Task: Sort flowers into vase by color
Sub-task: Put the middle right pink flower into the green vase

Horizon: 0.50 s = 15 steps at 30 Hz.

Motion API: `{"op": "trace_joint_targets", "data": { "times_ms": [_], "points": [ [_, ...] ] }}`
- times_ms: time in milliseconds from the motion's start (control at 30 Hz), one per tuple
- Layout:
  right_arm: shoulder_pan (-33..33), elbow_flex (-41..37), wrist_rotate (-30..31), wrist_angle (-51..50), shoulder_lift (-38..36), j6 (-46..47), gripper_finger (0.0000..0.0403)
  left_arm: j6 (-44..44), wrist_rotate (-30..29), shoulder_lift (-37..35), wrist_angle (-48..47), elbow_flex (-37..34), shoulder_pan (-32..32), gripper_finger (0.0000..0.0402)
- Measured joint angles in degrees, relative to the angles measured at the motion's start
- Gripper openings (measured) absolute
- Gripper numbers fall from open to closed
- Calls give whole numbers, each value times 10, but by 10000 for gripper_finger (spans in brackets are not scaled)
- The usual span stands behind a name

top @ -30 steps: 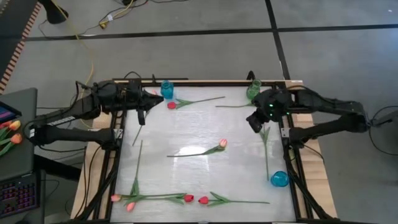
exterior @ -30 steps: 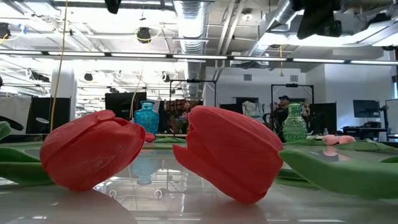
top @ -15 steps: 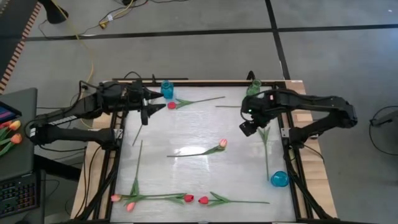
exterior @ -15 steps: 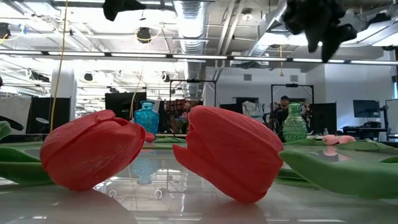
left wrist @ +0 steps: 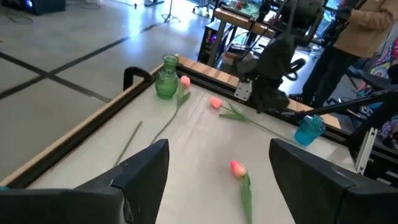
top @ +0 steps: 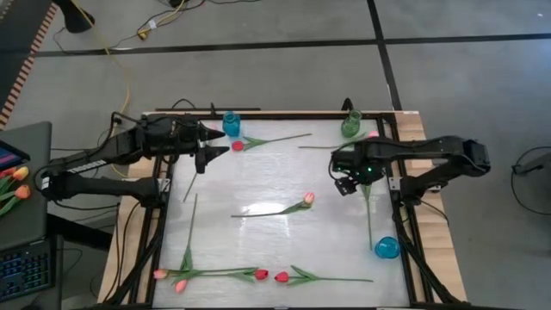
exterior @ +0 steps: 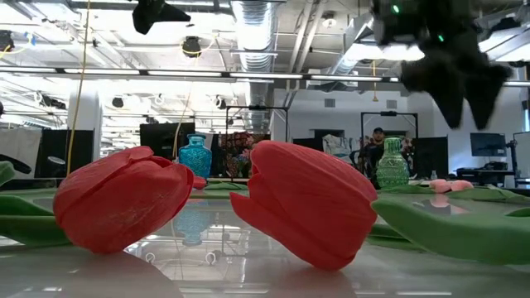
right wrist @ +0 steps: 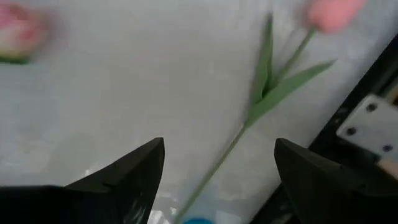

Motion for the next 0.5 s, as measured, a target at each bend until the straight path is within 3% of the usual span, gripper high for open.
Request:
{"op": "trace_joint_targets", "data": {
  "times_ms": [200,500],
  "points": [
    [-3,-116,-16,89,-50,64,327,-5,-2,0,-7,0,0,265],
    [-7,-208,-11,156,-59,74,327,-20,-9,0,-5,0,0,265]
  ]
}}
